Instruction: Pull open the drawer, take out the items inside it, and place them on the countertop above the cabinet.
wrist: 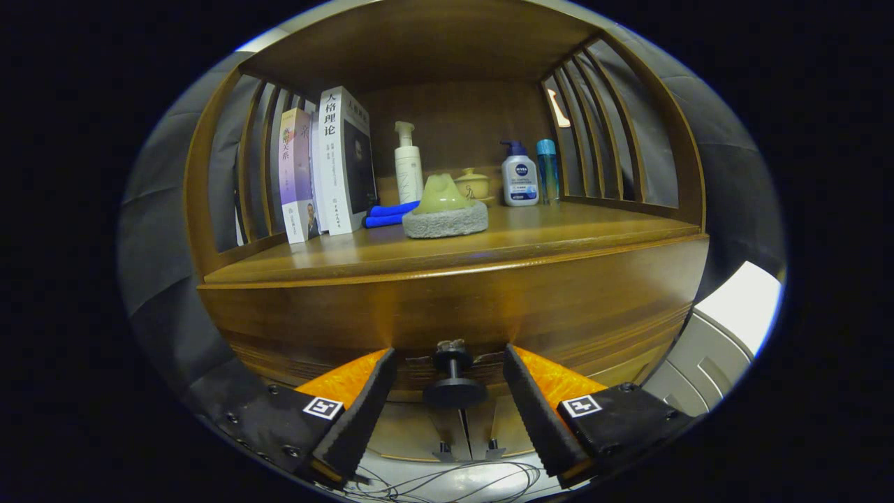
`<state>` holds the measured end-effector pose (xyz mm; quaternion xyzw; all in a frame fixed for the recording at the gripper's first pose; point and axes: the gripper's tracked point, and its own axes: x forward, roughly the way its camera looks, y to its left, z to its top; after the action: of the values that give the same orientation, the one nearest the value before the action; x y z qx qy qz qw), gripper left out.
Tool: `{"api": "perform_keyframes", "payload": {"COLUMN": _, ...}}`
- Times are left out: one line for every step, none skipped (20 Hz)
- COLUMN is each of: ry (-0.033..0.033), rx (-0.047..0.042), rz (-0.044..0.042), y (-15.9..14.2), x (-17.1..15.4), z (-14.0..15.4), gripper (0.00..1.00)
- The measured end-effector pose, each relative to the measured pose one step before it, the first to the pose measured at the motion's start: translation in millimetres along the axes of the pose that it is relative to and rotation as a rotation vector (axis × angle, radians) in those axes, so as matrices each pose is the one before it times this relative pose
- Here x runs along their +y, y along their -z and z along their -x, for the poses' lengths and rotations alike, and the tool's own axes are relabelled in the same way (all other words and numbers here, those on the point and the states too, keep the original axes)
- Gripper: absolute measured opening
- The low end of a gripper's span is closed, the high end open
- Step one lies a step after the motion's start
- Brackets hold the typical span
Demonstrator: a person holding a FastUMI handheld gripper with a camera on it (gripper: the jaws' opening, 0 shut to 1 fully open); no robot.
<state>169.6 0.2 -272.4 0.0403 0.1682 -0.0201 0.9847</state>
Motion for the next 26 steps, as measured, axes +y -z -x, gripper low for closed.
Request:
{"api": "perform_keyframes", "payload": {"ry": -0.00091, "rx": 0.01801, "rz": -0.00182, "y": 2.29, "x": 1.56, "z": -1.08, "gripper": 0.98}}
{"api": "perform_keyframes", "payload": {"ry": 0.0059, "rx": 0.01746, "rz": -0.00661, "y": 3.02, "x": -0.58, "z": 2.07, "gripper": 0.98}}
{"api": "perform_keyframes", "payload": {"ry": -0.01195, "rx": 0.00464, "rz": -0.0128, "y": 0.02, "x": 3.89, "z": 5.07, "gripper": 0.98}}
{"api": "perform_keyframes", "payload": {"ry": -0.01775, "rx": -0.01126, "rz": -0.0108, "y": -1.69, "x": 5.78, "z": 6.73, "gripper": 0.98}}
{"api": "perform_keyframes", "payload": {"ry": -0.00679, "rx": -0.01919, "rz": -0.00199, "y": -2.36, "x": 3.71, "z": 9.87, "gripper": 0.98}}
{"api": "perform_keyframes", "payload": {"ry": 0.01298, "rx": -0.0165, "rz": 0.01287, "y": -1.83, "x": -2.0, "z": 10.22, "gripper": 0.98}}
{"api": "perform_keyframes", "payload": {"ry": -0.0036, "rx": -0.01606, "rz": 0.00964, "y": -4.33, "x": 2.66, "z": 9.13, "gripper": 0.98}}
{"api": "perform_keyframes", "payload": {"ry": -0.0073, "rx": -0.01343, "rz": 0.00467, "y": -6.19, "x": 3.37, "z": 12.06, "gripper": 0.98}}
{"api": "perform_keyframes", "payload": {"ry": -0.00661, "rx": -0.01366, "rz": 0.00525, "y": -6.72, "x": 1.42, "z": 6.73, "gripper": 0.98}}
{"api": "perform_keyframes", "payload": {"ry": 0.00135, "rx": -0.01456, "rz": 0.00462, "y": -8.39, "x": -0.73, "z": 10.4, "gripper": 0.98}}
{"api": "perform_keyframes", "payload": {"ry": -0.00166, "rx": -0.02305, "rz": 0.00313, "y": -10.31, "x": -1.43, "z": 10.67, "gripper": 0.98}}
{"api": "perform_keyframes", "payload": {"ry": -0.00399, "rx": -0.02258, "rz": 0.0023, "y": -10.39, "x": -0.29, "z": 8.79, "gripper": 0.98}}
{"api": "perform_keyframes", "payload": {"ry": -0.00281, "rx": -0.0213, "rz": 0.00362, "y": -10.55, "x": -1.48, "z": 8.88, "gripper": 0.98}}
{"api": "perform_keyframes", "payload": {"ry": 0.00188, "rx": -0.01601, "rz": 0.00787, "y": -9.47, "x": -3.01, "z": 9.02, "gripper": 0.98}}
{"api": "perform_keyframes", "payload": {"ry": 0.00855, "rx": -0.01458, "rz": 0.0067, "y": -9.56, "x": -4.25, "z": 7.46, "gripper": 0.98}}
{"api": "perform_keyframes", "payload": {"ry": 0.00765, "rx": -0.01613, "rz": 0.00389, "y": -9.24, "x": -3.14, "z": 6.78, "gripper": 0.98}}
{"api": "perform_keyframes", "payload": {"ry": 0.00519, "rx": -0.01503, "rz": 0.00029, "y": -8.58, "x": -2.31, "z": 6.66, "gripper": 0.98}}
{"api": "perform_keyframes", "payload": {"ry": 0.00475, "rx": -0.01173, "rz": 0.00279, "y": -7.83, "x": -3.21, "z": 7.2, "gripper": 0.98}}
{"api": "perform_keyframes", "payload": {"ry": 0.00929, "rx": -0.00667, "rz": 0.00282, "y": -8.75, "x": -3.98, "z": 6.62, "gripper": 0.98}}
{"api": "perform_keyframes", "payload": {"ry": 0.00456, "rx": -0.00979, "rz": 0.00169, "y": -10.3, "x": -2.66, "z": 6.44, "gripper": 0.98}}
{"api": "perform_keyframes", "payload": {"ry": 0.00048, "rx": -0.01542, "rz": -0.0016, "y": -12.86, "x": -1.05, "z": 6.86, "gripper": 0.98}}
{"api": "perform_keyframes", "payload": {"ry": 0.00052, "rx": -0.01932, "rz": -0.00647, "y": -12.94, "x": -1.18, "z": 7.19, "gripper": 0.98}}
{"api": "perform_keyframes", "payload": {"ry": -0.00269, "rx": -0.01812, "rz": -0.0023, "y": -10.7, "x": 0.28, "z": 6.74, "gripper": 0.98}}
{"api": "perform_keyframes", "payload": {"ry": -0.00502, "rx": -0.01313, "rz": 0.00632, "y": -9.95, "x": -0.29, "z": 8.74, "gripper": 0.98}}
{"api": "perform_keyframes", "payload": {"ry": -0.00649, "rx": -0.00395, "rz": 0.01143, "y": -7.21, "x": 0.48, "z": 8.43, "gripper": 0.98}}
{"api": "perform_keyframes", "payload": {"ry": -0.00756, "rx": -0.00385, "rz": 0.0121, "y": -7.29, "x": 0.3, "z": 7.58, "gripper": 0.98}}
